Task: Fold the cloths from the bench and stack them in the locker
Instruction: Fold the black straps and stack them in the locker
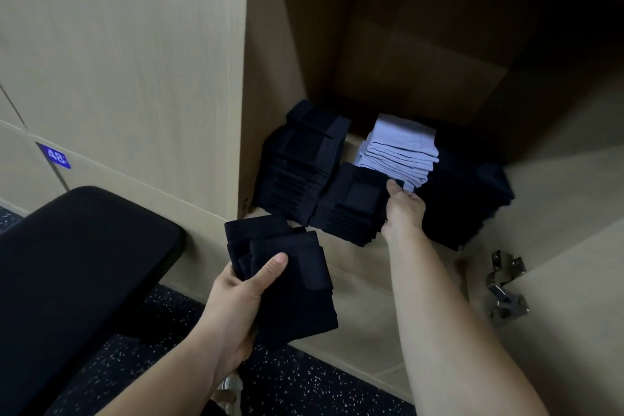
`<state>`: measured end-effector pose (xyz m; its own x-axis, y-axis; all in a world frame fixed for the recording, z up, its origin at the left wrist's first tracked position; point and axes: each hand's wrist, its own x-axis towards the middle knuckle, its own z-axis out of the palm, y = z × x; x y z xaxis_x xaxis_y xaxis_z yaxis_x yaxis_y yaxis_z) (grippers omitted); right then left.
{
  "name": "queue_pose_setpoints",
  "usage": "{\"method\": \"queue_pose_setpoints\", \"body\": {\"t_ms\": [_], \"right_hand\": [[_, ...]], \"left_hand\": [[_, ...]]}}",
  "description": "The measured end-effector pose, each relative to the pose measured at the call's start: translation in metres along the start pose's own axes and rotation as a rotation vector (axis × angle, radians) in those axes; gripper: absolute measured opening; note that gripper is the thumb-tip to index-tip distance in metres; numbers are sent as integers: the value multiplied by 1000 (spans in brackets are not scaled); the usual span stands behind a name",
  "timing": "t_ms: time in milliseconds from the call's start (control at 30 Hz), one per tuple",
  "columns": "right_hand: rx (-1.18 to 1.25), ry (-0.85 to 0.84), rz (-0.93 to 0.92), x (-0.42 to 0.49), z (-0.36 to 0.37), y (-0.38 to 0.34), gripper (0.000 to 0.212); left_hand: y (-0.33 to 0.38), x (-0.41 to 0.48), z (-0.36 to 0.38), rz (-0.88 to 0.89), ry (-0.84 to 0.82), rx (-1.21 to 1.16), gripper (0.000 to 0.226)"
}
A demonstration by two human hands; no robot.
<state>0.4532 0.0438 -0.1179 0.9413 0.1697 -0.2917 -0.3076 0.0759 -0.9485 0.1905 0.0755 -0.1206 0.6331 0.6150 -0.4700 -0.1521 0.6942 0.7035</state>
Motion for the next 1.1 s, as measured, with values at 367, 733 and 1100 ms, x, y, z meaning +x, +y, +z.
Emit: {"method": "queue_pose_setpoints", "body": {"t_ms": [367, 733, 1100], "right_hand": [[-132, -3, -69, -11, 9, 7, 11], [-190, -112, 62, -25, 3, 17, 53], [-419, -146, -29, -32, -3, 11, 69]], "left_hand": [[-1, -3, 1, 2, -12, 3, 44], [-3, -3, 2, 8, -7, 6, 47], [2, -11, 2, 31, -29, 17, 40]]}}
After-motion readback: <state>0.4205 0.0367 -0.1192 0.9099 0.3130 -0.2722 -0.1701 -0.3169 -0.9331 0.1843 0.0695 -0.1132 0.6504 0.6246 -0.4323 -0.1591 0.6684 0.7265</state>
